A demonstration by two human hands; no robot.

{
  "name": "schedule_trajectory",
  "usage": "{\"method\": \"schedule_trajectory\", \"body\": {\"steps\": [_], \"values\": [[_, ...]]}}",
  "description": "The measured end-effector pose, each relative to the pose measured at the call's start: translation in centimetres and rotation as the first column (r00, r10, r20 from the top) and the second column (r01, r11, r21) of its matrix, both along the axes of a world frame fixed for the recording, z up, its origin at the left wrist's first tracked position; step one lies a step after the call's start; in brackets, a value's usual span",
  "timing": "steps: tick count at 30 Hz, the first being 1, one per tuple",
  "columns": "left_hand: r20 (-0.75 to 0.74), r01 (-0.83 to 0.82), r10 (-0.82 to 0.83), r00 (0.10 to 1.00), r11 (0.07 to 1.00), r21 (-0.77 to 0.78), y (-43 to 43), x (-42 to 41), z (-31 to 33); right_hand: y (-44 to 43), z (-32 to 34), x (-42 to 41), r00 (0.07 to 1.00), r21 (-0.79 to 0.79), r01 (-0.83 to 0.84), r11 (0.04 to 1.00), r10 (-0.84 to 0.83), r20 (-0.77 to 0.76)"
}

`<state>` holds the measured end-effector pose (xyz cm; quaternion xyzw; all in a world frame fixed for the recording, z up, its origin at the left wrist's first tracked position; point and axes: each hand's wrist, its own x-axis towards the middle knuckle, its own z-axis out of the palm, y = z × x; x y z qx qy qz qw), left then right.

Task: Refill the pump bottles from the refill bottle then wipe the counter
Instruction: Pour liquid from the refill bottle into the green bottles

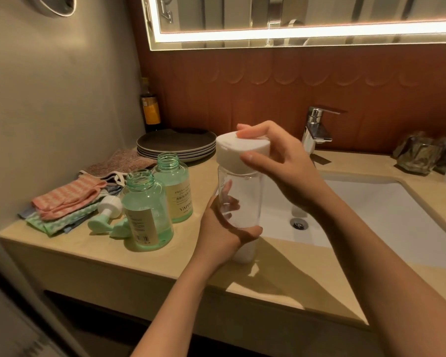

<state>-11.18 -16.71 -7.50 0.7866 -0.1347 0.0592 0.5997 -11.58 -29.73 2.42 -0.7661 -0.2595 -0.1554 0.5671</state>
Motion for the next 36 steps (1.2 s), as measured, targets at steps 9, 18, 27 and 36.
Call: {"method": "schedule_trajectory", "body": {"steps": [9, 18, 27, 36], "values": [[0.007, -0.019, 0.019, 1.0, 1.0, 0.0, -0.1, 0.1, -0.2, 1.3, -0.5, -0.4, 0.997, 0.16, -0.017, 0.987, 0.03, -0.076], [-0.005, -0.015, 0.015, 1.0, 1.0, -0.009, -0.1, -0.1, -0.2, 0.1, -0.2, -0.4, 0.991, 0.071, 0.128, 0.989, -0.125, -0.052], [-0.012, -0.019, 0.019, 1.0, 1.0, 0.001, -0.1, -0.1, 0.0, -0.4, 0.6, 0.0, 0.993, 0.078, 0.058, 0.995, -0.049, -0.11], [0.003, -0.054, 0.054, 0.999, 0.997, 0.055, -0.4, 0.2, -0.1, 1.3, 0.0, 0.3, 0.979, -0.066, 0.199, 0.978, -0.201, -0.031]]}}
